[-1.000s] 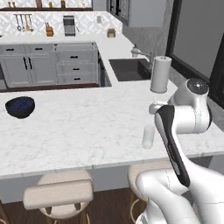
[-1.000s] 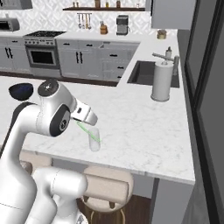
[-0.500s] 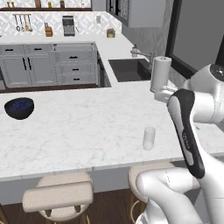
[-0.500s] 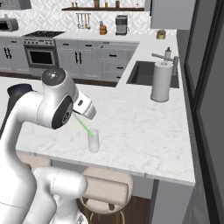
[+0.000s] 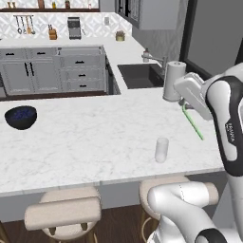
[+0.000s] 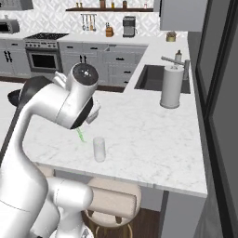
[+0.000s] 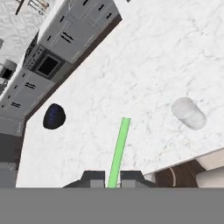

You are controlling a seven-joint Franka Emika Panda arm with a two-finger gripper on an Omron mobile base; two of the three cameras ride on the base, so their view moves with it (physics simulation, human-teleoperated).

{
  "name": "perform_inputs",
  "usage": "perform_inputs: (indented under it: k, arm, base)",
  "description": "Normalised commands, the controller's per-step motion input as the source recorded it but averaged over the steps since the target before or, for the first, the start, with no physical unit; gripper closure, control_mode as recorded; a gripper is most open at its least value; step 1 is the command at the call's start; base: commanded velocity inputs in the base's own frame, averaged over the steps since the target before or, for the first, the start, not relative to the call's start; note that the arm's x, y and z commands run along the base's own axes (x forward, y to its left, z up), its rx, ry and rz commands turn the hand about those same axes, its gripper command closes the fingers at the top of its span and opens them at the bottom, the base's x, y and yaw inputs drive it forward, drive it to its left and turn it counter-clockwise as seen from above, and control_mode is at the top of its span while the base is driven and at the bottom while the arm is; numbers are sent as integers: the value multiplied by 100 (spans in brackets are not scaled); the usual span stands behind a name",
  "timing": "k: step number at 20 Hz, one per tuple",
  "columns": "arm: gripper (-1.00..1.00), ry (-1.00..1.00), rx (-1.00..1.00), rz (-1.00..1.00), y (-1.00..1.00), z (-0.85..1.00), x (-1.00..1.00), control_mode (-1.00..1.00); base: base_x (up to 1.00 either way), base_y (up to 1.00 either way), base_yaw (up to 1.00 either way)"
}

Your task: Take a straw from the drawer in front and place it inside the glass cup on the dining counter.

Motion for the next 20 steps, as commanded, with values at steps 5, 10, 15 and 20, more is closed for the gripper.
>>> perform_inputs:
  k: [5, 10, 15, 20]
  arm:
    - [100, 0, 34, 0, 19, -5, 24, -100]
    - [100, 0, 23, 0, 0, -27, 32, -100]
    - [100, 0, 16, 0, -1, -24, 37, -100]
    - [100, 0, 2, 0, -20, -12, 32, -100]
  base:
    - [0, 0, 0]
    - [0, 0, 0]
    - [0, 0, 0]
    - [0, 0, 0]
